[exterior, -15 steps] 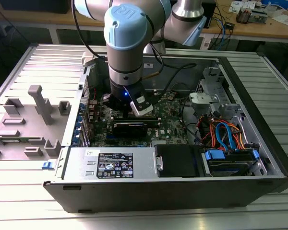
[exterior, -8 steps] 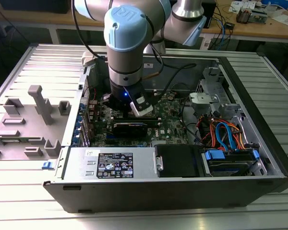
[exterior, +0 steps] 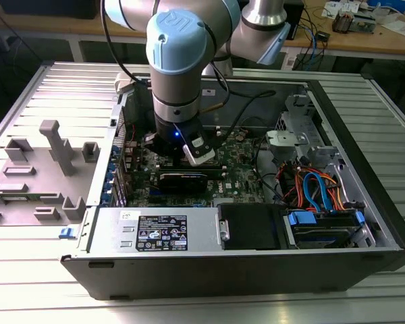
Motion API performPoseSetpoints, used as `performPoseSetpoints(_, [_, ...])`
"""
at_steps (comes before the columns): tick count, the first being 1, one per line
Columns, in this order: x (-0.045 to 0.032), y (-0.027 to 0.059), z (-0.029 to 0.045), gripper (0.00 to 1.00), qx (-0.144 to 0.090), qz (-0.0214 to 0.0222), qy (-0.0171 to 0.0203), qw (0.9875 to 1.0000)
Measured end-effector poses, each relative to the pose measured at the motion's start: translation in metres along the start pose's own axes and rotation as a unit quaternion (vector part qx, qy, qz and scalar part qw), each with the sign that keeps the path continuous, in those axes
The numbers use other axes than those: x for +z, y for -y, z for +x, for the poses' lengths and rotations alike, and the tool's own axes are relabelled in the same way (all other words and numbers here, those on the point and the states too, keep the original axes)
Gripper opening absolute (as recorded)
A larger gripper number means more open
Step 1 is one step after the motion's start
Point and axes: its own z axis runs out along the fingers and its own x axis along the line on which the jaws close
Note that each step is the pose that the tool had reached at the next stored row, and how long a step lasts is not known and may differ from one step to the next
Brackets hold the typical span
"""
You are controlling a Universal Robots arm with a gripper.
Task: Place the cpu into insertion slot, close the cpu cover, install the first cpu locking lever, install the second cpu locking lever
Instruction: 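Install the second cpu locking lever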
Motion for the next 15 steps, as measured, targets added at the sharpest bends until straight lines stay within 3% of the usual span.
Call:
performPoseSetpoints(1, [-0.0006, 0.0, 0.0, 0.11, 0.0, 0.0041, -0.0004, 1.0])
performPoseSetpoints(3, [-0.0008, -0.0001, -0.0001, 0.11, 0.0, 0.0067, -0.0003, 1.0])
performPoseSetpoints(15, [0.0002, -0.004, 0.0027, 0.11, 0.0, 0.0038, 0.0, 1.0])
